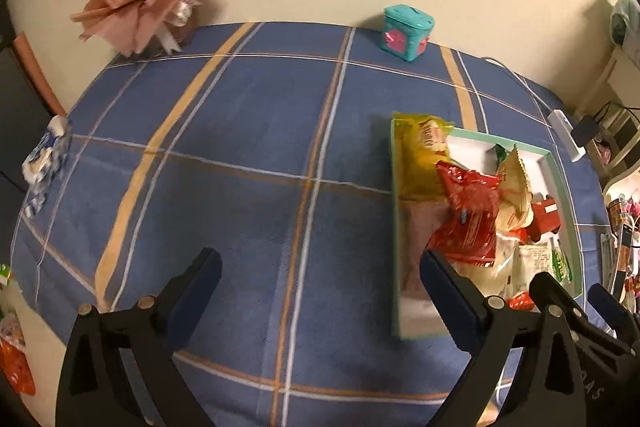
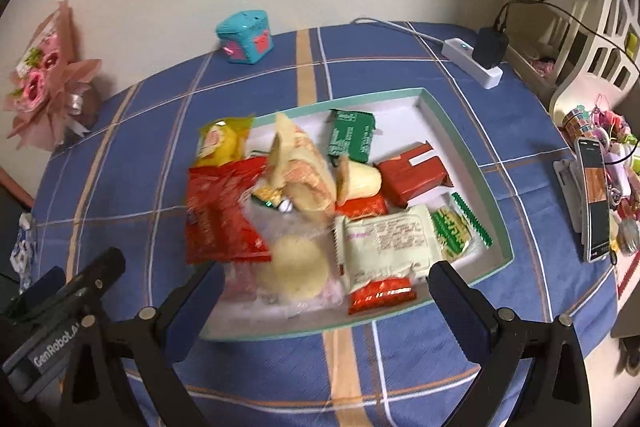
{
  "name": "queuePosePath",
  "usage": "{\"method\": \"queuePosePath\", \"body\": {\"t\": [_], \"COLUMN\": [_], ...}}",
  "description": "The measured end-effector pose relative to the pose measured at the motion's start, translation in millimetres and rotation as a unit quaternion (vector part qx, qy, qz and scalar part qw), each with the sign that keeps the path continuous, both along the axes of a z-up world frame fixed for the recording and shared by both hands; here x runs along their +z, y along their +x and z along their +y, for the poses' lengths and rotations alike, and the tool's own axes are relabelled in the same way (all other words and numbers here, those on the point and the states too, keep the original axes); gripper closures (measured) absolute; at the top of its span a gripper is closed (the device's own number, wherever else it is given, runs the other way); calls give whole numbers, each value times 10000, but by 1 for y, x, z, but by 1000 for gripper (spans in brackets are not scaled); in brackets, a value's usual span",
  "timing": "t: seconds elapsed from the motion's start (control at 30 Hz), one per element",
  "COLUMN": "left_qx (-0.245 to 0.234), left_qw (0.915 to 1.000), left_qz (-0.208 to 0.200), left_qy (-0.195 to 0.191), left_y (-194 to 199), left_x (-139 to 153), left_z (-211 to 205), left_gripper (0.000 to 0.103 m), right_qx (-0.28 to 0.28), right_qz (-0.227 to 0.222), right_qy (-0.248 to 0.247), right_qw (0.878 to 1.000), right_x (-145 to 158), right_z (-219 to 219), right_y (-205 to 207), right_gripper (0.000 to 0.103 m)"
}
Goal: Organize snacks
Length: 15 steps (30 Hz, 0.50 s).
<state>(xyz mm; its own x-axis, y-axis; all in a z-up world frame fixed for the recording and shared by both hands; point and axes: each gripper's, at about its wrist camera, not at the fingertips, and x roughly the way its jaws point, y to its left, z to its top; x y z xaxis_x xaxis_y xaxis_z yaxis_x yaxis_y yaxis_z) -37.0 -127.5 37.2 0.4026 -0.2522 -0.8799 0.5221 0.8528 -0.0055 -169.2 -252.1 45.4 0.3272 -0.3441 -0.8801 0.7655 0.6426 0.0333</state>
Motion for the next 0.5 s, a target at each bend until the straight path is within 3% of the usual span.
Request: {"method": "queuePosePath", "body": {"t": [0.5], "left_qx": [136], "left_qw": [9984], "left_qz": [-351], "left_qy": [431], "left_y": [-32], "left_x": [5], "left_z": [46], "left_gripper": [4], "right_qx": [276], "right_qz": [-39], "right_qy": [-241], "right_qw": [9993], "right_x": [1], "right_z": [61], "right_y": [-29], "right_gripper": [0]}}
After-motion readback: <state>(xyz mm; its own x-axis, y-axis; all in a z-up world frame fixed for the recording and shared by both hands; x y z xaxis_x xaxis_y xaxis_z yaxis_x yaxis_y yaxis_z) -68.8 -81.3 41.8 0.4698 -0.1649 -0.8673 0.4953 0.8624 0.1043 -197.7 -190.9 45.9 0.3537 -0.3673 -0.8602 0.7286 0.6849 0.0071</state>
